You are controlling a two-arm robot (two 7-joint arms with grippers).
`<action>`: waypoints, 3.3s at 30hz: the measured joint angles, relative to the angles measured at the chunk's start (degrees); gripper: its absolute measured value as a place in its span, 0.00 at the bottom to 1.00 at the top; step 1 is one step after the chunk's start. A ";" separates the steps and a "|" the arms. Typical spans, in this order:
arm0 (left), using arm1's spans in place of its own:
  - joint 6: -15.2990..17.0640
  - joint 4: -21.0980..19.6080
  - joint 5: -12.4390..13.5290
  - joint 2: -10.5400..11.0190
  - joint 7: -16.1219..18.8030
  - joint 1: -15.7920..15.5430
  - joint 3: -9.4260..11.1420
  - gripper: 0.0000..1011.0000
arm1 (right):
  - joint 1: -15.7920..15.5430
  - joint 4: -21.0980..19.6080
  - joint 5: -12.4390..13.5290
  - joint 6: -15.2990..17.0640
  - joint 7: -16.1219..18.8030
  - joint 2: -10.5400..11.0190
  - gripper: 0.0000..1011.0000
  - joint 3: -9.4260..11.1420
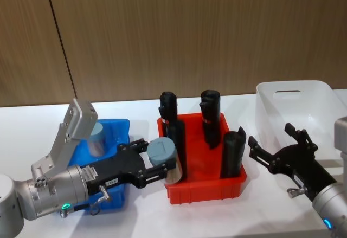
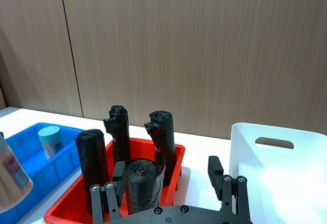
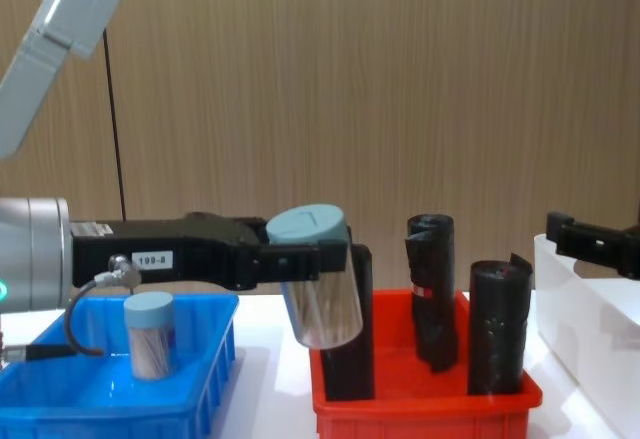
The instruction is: Pick the cotton swabs from the blue box and place them into the white box.
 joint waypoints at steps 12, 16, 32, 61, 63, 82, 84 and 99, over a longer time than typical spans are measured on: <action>0.17 0.56 -1.05 0.15 -3.56 -0.52 0.48 0.65 | 0.00 0.00 0.00 0.00 0.00 0.00 0.99 0.00; -0.13 0.54 -1.42 0.32 -3.89 -0.54 0.51 0.65 | 0.00 0.00 0.00 0.00 0.00 0.00 0.99 0.00; -0.78 0.34 -2.10 0.69 -4.44 -0.60 0.57 0.65 | 0.14 0.00 -1.04 1.02 1.77 0.35 0.99 0.06; -0.99 0.25 -2.35 0.82 -4.63 -0.60 0.57 0.65 | 4.13 1.12 -6.60 8.40 25.76 4.74 0.99 -0.44; -0.99 0.25 -2.35 0.82 -4.63 -0.60 0.57 0.65 | 4.50 1.35 -6.89 8.49 27.09 4.79 0.99 -0.58; -0.99 0.26 -2.35 0.82 -4.63 -0.60 0.57 0.65 | 10.46 5.68 -10.22 8.53 39.21 1.72 0.99 -3.89; -0.99 0.26 -2.35 0.82 -4.63 -0.60 0.57 0.65 | 10.87 5.99 -10.44 8.46 39.48 1.43 0.99 -4.11; -0.99 0.26 -2.35 0.82 -4.63 -0.60 0.57 0.65 | 14.55 9.14 -12.62 8.14 39.10 -1.32 0.99 -5.90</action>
